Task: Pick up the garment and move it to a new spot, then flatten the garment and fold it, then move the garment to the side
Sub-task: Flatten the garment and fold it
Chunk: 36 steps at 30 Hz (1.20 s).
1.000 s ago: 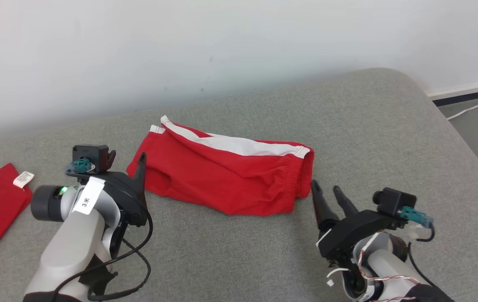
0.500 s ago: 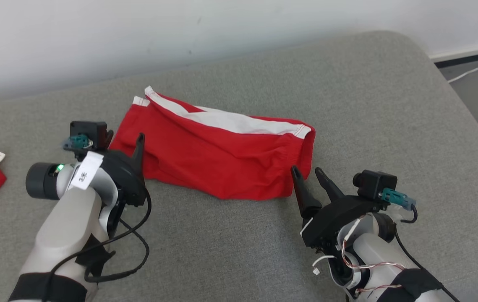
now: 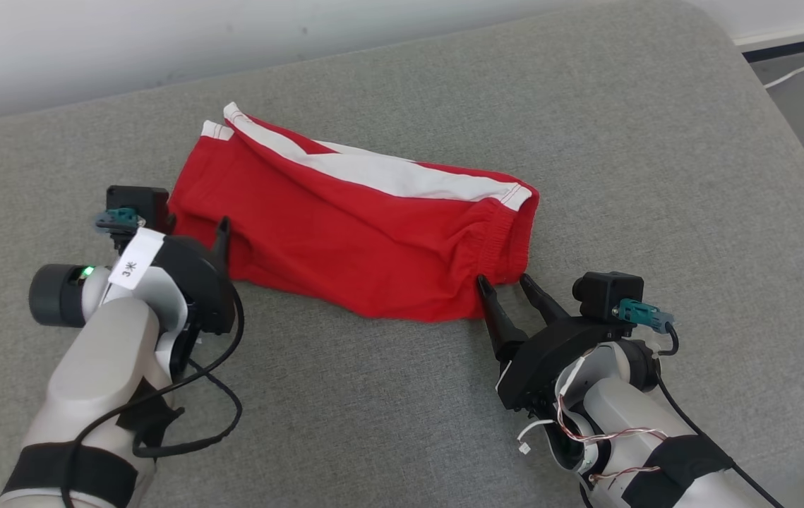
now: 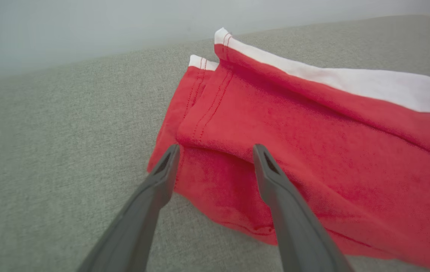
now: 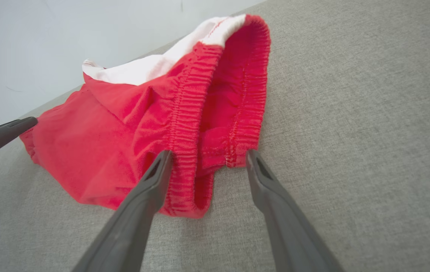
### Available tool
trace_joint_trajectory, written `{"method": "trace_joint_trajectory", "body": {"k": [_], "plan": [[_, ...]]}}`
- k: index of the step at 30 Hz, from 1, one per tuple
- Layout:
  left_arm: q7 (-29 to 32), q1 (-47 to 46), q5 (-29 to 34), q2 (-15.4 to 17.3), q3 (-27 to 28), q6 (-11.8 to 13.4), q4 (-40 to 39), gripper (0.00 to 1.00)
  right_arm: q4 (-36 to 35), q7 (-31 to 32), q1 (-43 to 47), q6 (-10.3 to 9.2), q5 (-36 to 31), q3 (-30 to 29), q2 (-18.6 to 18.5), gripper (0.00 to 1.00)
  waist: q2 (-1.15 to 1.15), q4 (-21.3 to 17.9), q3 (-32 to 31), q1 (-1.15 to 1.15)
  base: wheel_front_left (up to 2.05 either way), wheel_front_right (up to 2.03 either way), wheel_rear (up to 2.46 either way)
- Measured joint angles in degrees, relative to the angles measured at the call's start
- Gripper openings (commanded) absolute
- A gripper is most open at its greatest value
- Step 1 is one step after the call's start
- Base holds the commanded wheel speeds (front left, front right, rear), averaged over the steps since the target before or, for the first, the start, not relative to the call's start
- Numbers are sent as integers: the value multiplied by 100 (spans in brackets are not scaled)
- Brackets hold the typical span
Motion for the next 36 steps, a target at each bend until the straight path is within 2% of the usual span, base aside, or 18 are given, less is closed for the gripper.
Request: {"method": "trace_joint_trajectory", "body": {"k": [9, 12, 13, 15, 16, 17, 18, 19, 20, 21, 22, 25, 26, 27, 28, 29, 36], "plan": [[85, -130, -36, 44, 43, 9, 90, 100, -1, 68, -62, 0, -75, -1, 49, 100, 0, -159, 93, 0, 0, 0, 0], [121, -147, -52, -26, 48, 9, 113, 91, 0, 70, -103, 0, -79, -24, 67, 100, 0, -199, 139, 0, 0, 0, 0], [125, -163, -53, -42, 48, 9, 126, 85, 8, 70, -103, 0, -85, -31, 71, 100, 0, -208, 148, 0, 0, 0, 0], [146, -223, -76, -47, 67, 9, 146, 82, 30, 70, -103, 0, -100, -47, 73, 100, 0, -217, 158, 0, 0, 0, 0], [149, -243, -79, -40, 88, 9, 153, 77, 36, 70, -103, 0, -123, -53, 74, 100, 0, -220, 159, 0, 0, 0, 0], [154, -252, -79, -35, 110, 20, 178, 61, 41, 70, -103, 0, -135, -60, 77, 100, 0, -222, 159, -1, 0, 0, 0], [179, -256, -79, -36, 115, 56, 220, 51, 49, 71, -103, 0, -138, -67, 79, 100, 0, -224, 157, -1, 0, 0, 0], [183, -255, -79, -34, 121, 53, 257, 46, 64, 71, -103, 0, -148, -76, 80, 100, 0, -226, 154, -1, 0, 0, 0], [197, -255, -79, -32, 127, 62, 282, 30, 79, 71, -103, 0, -169, -81, 81, 100, 0, -228, 150, -1, 0, 0, 0], [222, -255, -79, -26, 126, 96, 307, 18, 89, 71, -103, 0, -175, -84, 82, 100, 0, -229, 145, -1, 0, 0, 0], [235, -255, -79, -20, 136, 111, 327, 0, 92, 73, -103, 0, -177, -84, 85, 100, 0, -229, 140, -1, 0, 0, 0], [250, -255, -80, -18, 137, 112, 387, 0, 97, 105, -103, 0, -185, -80, 88, 100, 0, -229, 124, -1, 0, 0, 0], [250, -255, -83, -20, 137, 120, 409, 11, 99, 116, -103, 0, -186, -79, 89, 100, 0, -229, 119, -1, 0, 0, 0], [250, -255, -86, -21, 140, 154, 427, 31, 99, 116, -103, 0, -186, -78, 91, 100, 0, -230, 114, -1, 0, 0, 0], [250, -255, -87, -21, 146, 163, 437, 69, 98, 118, -103, 0, -188, -78, 93, 100, 0, -230, 110, -1, 0, 0, 0], [249, -255, -97, -23, 159, 201, 438, 100, 98, 118, -103, 0, -199, -79, 94, 100, 0, -230, 107, -1, 0, 0, 0], [250, -257, -141, -38, 177, 260, 493, 100, 99, 124, -101, 0, -226, -110, 98, 100, 0, -220, 95, -1, 0, 0, 0]]}}
